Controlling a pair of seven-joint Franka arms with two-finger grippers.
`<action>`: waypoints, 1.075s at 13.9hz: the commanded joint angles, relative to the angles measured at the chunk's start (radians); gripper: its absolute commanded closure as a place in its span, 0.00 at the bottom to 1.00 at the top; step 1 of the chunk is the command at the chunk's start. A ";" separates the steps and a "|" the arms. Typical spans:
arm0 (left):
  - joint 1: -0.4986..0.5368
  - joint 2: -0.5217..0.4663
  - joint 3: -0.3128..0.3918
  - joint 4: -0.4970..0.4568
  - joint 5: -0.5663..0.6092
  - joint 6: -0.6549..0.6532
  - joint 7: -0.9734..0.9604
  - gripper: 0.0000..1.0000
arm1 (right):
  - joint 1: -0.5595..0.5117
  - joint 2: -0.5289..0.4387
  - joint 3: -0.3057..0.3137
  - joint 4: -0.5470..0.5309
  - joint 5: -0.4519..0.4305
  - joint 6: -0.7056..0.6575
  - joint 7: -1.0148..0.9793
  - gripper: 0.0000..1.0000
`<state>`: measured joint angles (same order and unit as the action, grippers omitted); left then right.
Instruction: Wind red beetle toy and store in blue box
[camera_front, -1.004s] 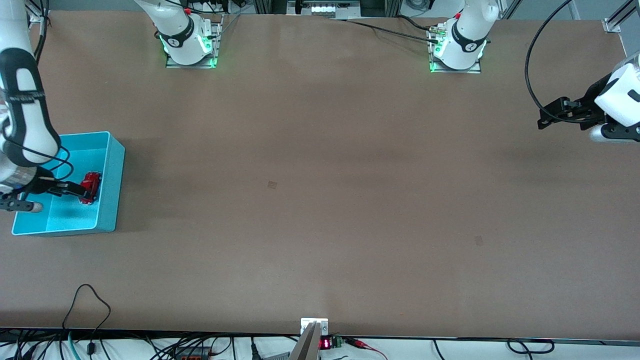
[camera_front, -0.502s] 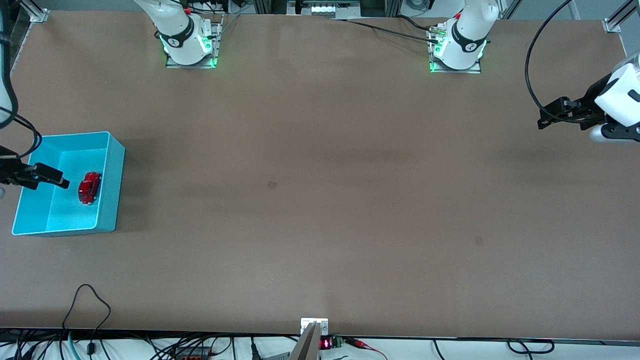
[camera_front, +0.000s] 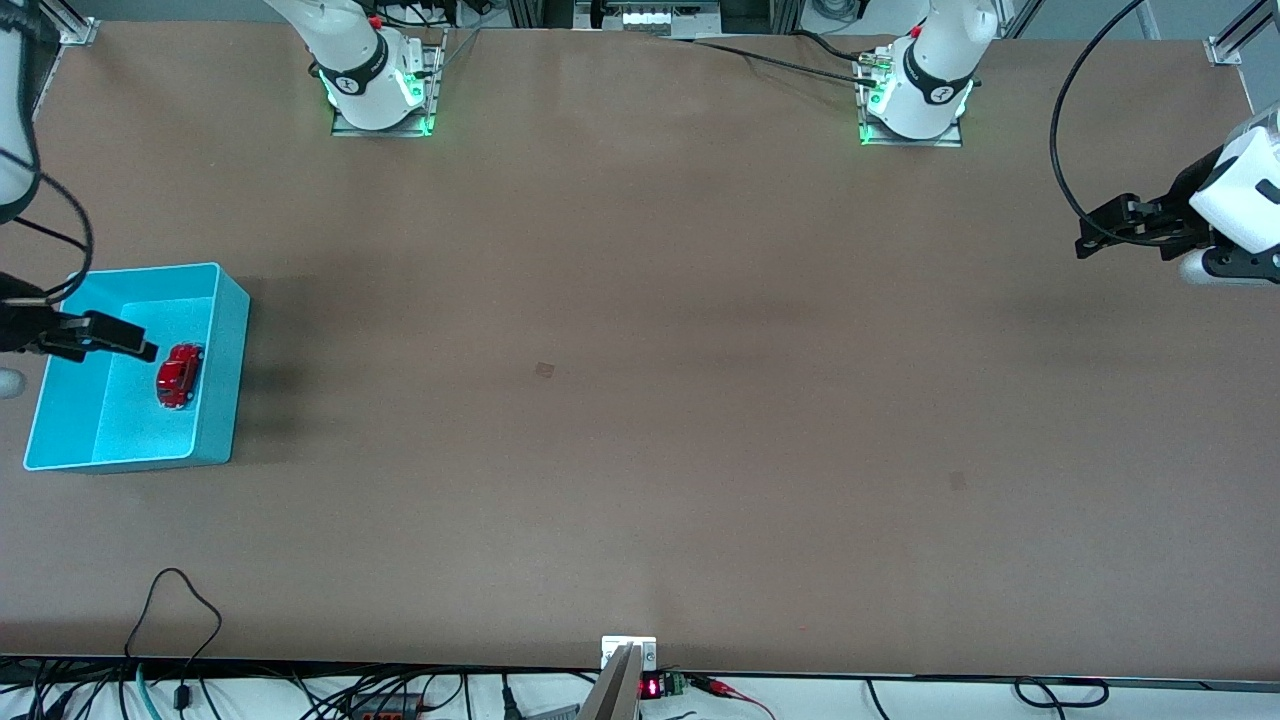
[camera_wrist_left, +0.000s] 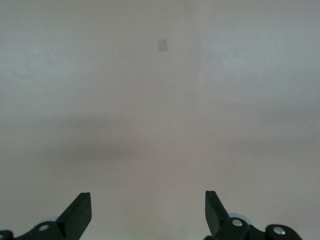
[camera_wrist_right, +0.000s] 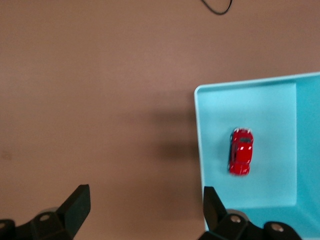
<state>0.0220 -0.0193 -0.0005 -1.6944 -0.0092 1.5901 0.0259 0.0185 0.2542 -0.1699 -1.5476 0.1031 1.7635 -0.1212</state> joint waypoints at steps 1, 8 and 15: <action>0.004 0.009 0.002 0.027 -0.011 -0.024 0.019 0.00 | 0.035 -0.061 0.003 0.050 -0.028 -0.120 0.127 0.00; 0.006 0.009 0.002 0.027 -0.012 -0.024 0.020 0.00 | -0.049 -0.165 0.049 -0.024 -0.049 -0.148 0.098 0.00; 0.006 0.009 0.002 0.027 -0.012 -0.024 0.020 0.00 | -0.020 -0.291 0.052 -0.192 -0.094 -0.064 0.048 0.00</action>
<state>0.0229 -0.0193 -0.0001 -1.6943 -0.0092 1.5895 0.0259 -0.0015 0.0094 -0.1198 -1.7023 0.0244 1.6986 -0.0504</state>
